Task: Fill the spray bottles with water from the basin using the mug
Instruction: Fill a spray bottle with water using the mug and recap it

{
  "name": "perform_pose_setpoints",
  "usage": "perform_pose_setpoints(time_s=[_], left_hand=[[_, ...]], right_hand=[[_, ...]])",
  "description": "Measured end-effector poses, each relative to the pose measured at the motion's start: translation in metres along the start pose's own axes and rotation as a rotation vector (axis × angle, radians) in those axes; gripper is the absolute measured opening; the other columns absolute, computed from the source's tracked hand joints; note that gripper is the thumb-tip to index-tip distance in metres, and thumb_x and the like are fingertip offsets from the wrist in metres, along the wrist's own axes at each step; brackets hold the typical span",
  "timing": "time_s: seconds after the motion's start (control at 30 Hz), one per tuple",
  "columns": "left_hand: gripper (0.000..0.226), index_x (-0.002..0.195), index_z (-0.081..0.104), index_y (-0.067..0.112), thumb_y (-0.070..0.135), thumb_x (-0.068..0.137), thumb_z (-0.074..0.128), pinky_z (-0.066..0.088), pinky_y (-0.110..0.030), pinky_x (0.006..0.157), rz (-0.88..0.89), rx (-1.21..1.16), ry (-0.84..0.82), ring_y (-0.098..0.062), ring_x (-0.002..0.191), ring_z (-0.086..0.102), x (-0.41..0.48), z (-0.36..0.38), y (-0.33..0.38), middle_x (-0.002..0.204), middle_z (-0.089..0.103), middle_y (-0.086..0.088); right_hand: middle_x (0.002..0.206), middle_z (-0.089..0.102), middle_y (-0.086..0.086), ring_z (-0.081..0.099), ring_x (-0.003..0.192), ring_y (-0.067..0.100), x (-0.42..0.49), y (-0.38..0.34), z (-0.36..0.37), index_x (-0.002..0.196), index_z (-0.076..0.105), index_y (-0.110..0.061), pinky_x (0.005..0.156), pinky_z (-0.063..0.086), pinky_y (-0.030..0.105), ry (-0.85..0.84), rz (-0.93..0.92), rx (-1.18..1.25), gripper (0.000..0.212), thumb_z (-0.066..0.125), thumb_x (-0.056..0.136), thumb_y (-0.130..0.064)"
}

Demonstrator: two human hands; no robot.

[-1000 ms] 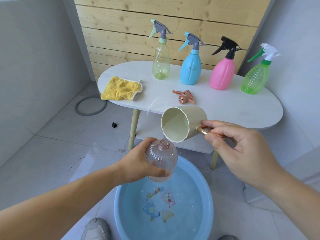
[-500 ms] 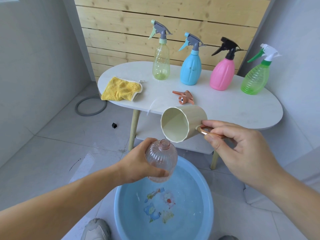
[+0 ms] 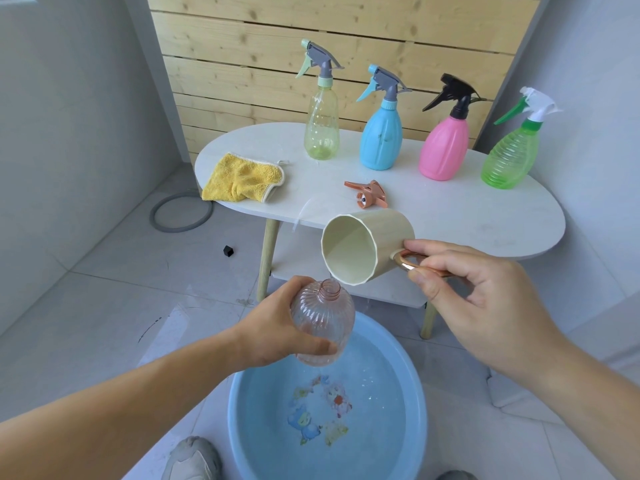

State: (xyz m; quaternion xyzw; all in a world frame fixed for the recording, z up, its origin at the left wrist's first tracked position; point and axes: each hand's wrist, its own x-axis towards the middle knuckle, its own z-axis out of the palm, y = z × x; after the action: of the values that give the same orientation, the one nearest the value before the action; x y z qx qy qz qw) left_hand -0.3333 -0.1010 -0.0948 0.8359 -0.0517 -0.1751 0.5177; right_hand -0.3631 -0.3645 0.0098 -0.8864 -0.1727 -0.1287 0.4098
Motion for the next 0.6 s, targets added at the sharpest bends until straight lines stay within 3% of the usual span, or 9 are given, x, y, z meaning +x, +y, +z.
perform_pose_setpoints(time_s=[0.13,0.6], left_hand=[[0.094,0.130,0.053,0.040,0.049,0.046,0.094,0.058,-0.039,0.099,0.001,0.000,0.001,-0.009,0.113,0.065,0.0000,0.0002,-0.0007,0.120,0.066,0.017],[0.092,0.129,0.053,0.043,0.049,0.046,0.094,0.058,-0.039,0.100,0.001,-0.005,0.002,-0.008,0.114,0.065,0.0001,0.0002,-0.0002,0.120,0.065,0.018]], right_hand=[[0.118,0.068,-0.021,0.062,0.113,-0.004,0.0009,0.0015,0.0007,0.079,0.072,-0.031,0.096,0.045,0.016,0.008,-0.014,-0.003,0.013,0.064,0.090,-0.031],[0.120,0.068,-0.018,0.062,0.112,-0.001,0.0005,0.0007,0.0012,0.081,0.072,-0.035,0.095,0.044,0.014,0.003,-0.023,-0.001,0.015,0.063,0.093,-0.038]])
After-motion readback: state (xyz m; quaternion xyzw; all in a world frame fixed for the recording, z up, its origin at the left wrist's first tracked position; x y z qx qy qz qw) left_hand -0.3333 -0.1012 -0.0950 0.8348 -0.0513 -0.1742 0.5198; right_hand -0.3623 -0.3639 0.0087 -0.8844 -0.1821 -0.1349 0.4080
